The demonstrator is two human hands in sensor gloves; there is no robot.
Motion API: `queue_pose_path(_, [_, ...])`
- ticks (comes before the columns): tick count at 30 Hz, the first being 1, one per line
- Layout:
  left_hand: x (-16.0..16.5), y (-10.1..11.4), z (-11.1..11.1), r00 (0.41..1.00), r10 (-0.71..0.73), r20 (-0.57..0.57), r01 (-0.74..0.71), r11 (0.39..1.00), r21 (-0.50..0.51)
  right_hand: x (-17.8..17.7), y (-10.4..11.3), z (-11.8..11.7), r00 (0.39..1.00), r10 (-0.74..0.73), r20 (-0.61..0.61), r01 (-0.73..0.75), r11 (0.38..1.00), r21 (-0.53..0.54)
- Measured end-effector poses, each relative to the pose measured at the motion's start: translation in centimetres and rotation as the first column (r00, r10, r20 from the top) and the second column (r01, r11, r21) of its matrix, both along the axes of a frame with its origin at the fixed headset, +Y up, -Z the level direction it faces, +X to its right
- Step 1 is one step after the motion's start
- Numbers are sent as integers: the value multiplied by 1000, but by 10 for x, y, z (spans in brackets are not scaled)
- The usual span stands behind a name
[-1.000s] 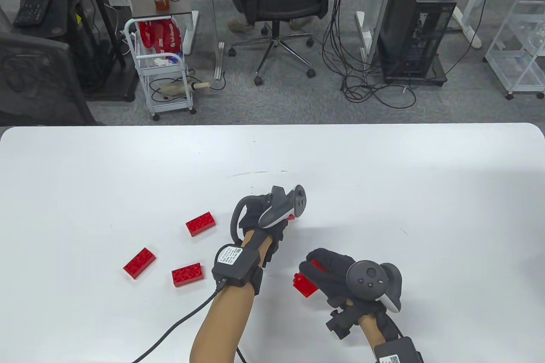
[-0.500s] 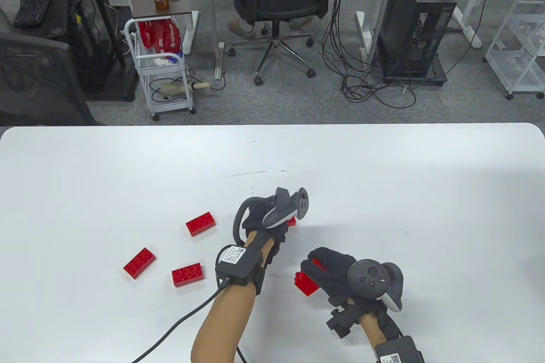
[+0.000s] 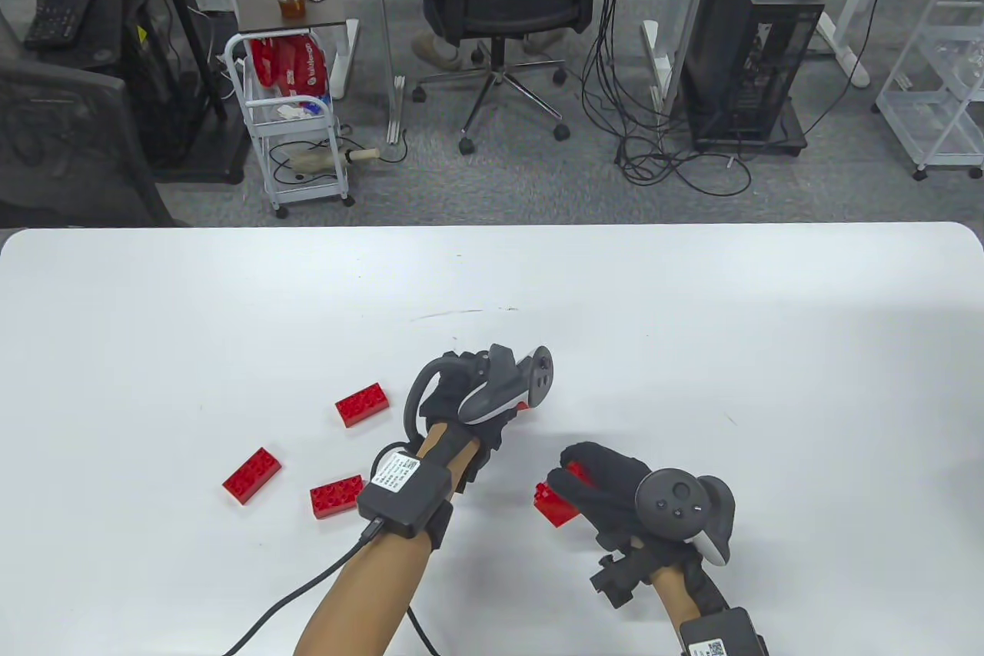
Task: Separate stacked toy bricks from each other
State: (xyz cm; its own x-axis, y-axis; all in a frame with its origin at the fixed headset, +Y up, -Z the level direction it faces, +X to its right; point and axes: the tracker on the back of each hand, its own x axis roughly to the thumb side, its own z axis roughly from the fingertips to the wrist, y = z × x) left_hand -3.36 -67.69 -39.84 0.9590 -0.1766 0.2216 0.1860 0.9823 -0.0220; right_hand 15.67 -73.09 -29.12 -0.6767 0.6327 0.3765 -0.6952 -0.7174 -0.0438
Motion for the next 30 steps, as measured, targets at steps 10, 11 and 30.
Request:
queue_pose_path(10, [-11,38,83,985,-45,167,28,994,105,-1,-1,1,1000,14,2,-14,1000,9])
queue_pose_path(11, [-12,39,92,983,-47,180,28,994,107,-2,-1,1,1000,17,-1,-17,1000,9])
queue_pose_path(30, [-3,10,141,949,148,279,-147,989,-27,-19,2,11,986,4,-167,-10,999,-36])
